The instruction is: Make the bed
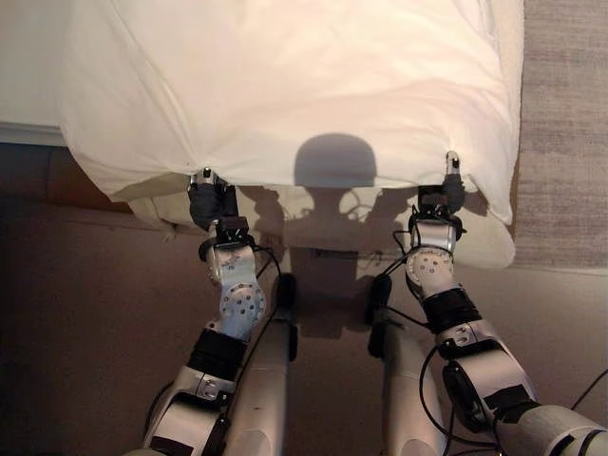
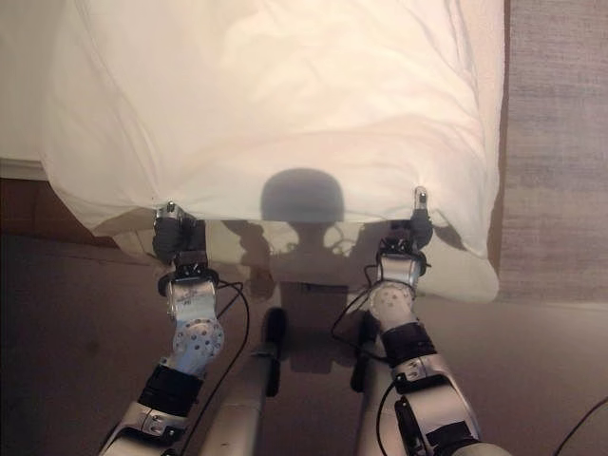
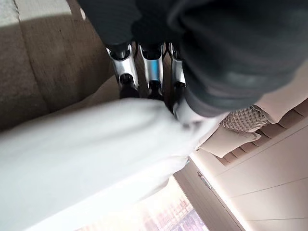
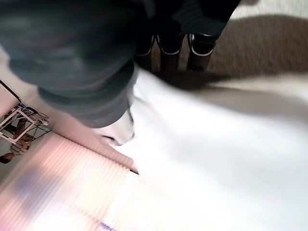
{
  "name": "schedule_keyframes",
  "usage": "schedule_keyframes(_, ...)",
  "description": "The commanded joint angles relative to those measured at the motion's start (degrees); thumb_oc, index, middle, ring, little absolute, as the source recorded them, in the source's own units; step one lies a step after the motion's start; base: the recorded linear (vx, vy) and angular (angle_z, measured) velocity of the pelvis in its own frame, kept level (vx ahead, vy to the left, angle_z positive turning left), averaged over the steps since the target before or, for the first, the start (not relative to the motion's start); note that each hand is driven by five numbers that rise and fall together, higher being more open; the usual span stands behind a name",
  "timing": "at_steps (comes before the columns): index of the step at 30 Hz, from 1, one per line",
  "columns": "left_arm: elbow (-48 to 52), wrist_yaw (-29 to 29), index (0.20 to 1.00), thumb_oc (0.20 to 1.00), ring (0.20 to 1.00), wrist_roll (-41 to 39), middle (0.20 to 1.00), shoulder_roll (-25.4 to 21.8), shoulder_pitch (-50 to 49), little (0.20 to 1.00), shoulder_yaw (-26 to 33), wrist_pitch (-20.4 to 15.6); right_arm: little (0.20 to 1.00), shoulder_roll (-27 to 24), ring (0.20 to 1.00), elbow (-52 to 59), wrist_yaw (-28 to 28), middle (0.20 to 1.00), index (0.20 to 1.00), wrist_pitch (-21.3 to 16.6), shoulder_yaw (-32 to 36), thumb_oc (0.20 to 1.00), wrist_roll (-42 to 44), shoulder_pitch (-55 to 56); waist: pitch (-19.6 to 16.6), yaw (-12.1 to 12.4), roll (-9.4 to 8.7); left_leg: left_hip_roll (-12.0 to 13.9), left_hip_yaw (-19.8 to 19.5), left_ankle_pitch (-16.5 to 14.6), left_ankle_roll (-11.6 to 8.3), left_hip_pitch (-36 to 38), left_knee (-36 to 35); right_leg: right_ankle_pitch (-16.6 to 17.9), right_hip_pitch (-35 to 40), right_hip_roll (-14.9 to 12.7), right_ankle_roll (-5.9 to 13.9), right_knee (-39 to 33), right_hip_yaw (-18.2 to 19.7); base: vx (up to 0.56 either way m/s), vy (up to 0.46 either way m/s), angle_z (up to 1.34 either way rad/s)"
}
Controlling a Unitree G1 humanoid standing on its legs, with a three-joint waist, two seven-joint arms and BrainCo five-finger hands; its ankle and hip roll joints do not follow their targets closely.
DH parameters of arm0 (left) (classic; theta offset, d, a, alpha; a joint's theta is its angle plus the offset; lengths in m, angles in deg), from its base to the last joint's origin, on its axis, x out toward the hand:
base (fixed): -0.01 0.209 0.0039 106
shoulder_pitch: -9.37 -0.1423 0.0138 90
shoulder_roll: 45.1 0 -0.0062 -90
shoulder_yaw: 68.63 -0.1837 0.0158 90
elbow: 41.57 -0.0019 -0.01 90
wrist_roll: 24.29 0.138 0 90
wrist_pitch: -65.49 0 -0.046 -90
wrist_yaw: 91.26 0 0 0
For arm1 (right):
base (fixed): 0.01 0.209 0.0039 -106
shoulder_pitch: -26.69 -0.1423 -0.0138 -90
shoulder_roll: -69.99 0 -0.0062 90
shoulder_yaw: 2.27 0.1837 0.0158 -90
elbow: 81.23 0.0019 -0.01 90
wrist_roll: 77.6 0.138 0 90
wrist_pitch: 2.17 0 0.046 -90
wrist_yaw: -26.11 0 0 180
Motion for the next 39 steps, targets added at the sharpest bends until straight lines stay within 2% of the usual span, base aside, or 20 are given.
schedule_keyframes(1,6.61,-2.73,1.0,1.0,1.0,1.1,1.0,-1.35,-1.13,1.0,5.42,-2.62,0.2,-2.71,0.2,7.41,-1.73,0.2,0.2,-5.67,1.94,0.2,-4.17,2.46,-4.63,-0.88,2.55,-3.3,2.51,1.95,2.77,-1.41,-2.19,0.1,1.09,1.19,2.93,-1.23,-0.21,0.0,0.0,0.0)
schedule_keyframes(13,0.84,-5.73,1.0,1.0,1.0,-4.59,1.0,0.26,-5.58,1.0,4.6,0.4,0.2,-0.71,0.2,23.86,-4.14,0.2,0.2,-7.49,-1.63,0.2,-8.54,7.37,-5.13,-1.99,1.66,-2.81,3.45,1.91,2.93,-1.53,-2.31,0.15,0.2,1.71,2.93,-0.86,1.12,0.0,0.001,0.0)
schedule_keyframes(15,-3.01,-7.2,1.0,1.0,1.0,-6.9,1.0,1.02,-6.92,1.0,1.95,3.3,0.2,-1.18,0.2,32.53,-5.95,0.2,0.2,-7.67,-4.53,0.2,-10.98,8.91,-4.83,-2.92,0.99,-2.52,4.06,1.55,2.87,-1.41,-1.63,0.23,0.01,1.98,3.04,-0.38,1.76,0.0,0.016,-0.07)
schedule_keyframes(19,-3.71,-9.28,1.0,1.0,1.0,-9.09,1.0,1.91,-9.77,1.0,-0.97,6.08,0.2,-1.98,0.2,37.58,-6.88,0.2,0.2,-7.2,-7.57,0.2,-11.98,9.2,-4.84,-3.33,0.44,-2.22,4.73,1.46,3.04,-1.62,-1.36,0.53,-0.32,2.0,3.09,-0.32,2.13,-0.01,0.011,-0.14)
schedule_keyframes(21,-3.72,-9.31,1.0,1.0,1.0,-9.12,1.0,1.91,-9.78,1.0,-0.97,6.08,0.2,-1.98,0.2,37.63,-6.83,0.2,0.2,-7.19,-7.58,0.2,-12.02,9.23,-5.13,-3.35,0.4,-2.27,4.76,1.74,3.07,-1.95,-1.5,0.79,-0.65,1.97,3.09,-0.47,2.16,0.0,0.0,0.0)
schedule_keyframes(23,-3.53,-10.4,1.0,1.0,1.0,-9.73,1.0,1.86,-11.48,1.0,-2.58,7.34,0.2,-2.62,0.2,39.02,-7.49,0.2,0.2,-6.73,-8.63,0.2,-12.07,9.11,-5.1,-3.44,0.25,-2.25,4.81,1.76,3.16,-1.77,-1.56,0.88,-0.55,2.08,3.08,-0.47,2.34,0.0,0.001,-0.05)
schedule_keyframes(24,-3.44,-11.61,1.0,1.0,1.0,-10.87,1.0,1.67,-14.15,1.0,-5.66,9.36,0.2,-3.35,0.2,41.24,-7.69,0.2,0.2,-6.66,-9.61,0.2,-12.06,8.63,-4.69,-3.51,0.15,-2.23,4.95,1.6,3.16,-1.16,-1.8,0.93,0.06,2.23,3.09,-0.83,2.52,0.0,-0.006,-0.09)
schedule_keyframes(26,-3.03,-12.3,1.0,1.0,1.0,-11.57,1.0,1.19,-15.55,1.0,-7.13,10.33,0.2,-3.83,0.2,42.24,-7.8,0.2,0.2,-6.86,-10.18,0.2,-12.0,8.27,-4.57,-3.53,0.06,-2.3,5.03,1.7,3.1,-1.02,-1.95,1.03,0.21,2.33,3.1,-1.04,2.46,0.0,-0.003,-0.11)
schedule_keyframes(30,-3.02,-12.3,1.0,1.0,1.0,-11.57,1.0,1.18,-15.54,1.0,-7.13,10.33,0.2,-3.82,0.2,42.25,-7.8,0.2,0.2,-6.86,-10.18,0.2,-12.01,8.26,-4.73,-3.54,0.04,-2.34,5.05,1.92,3.13,-1.21,-2.08,1.22,0.02,2.31,3.1,-1.18,2.47,0.0,0.0,-0.03)
schedule_keyframes(31,-3.39,-12.7,1.0,1.0,1.0,-12.26,1.0,0.47,-18.08,1.0,-8.91,12.1,0.2,-4.79,0.2,43.67,-7.39,0.2,0.2,-7.05,-10.97,0.2,-12.26,7.2,-4.25,-3.41,0.03,-2.34,4.96,1.7,3.14,-0.7,-2.03,1.07,0.66,2.36,3.1,-1.18,2.45,0.0,0.0,0.0)
schedule_keyframes(34,-4.17,-12.93,1.0,1.0,1.0,-12.79,1.0,0.19,-18.99,1.0,-9.59,12.84,0.2,-5.06,0.2,44.29,-7.04,0.2,0.2,-7.08,-12.18,0.2,-12.12,6.39,-4.27,-3.32,-0.02,-2.34,5.16,1.97,3.19,-0.62,-2.52,1.37,0.51,2.38,3.14,-1.38,2.59,0.0,0.0,0.0)
schedule_keyframes(39,-5.53,-13.19,1.0,1.0,1.0,-13.43,1.0,1.09,-16.48,1.0,-8.66,12.96,0.2,-4.81,0.2,44.61,-6.88,0.2,0.2,-6.86,-13.39,0.2,-11.84,6.15,-4.15,-3.54,-0.55,-2.09,5.32,1.84,3.06,-0.29,-2.47,1.2,0.74,2.55,3.14,-1.5,2.77,0.0,0.0,0.0)
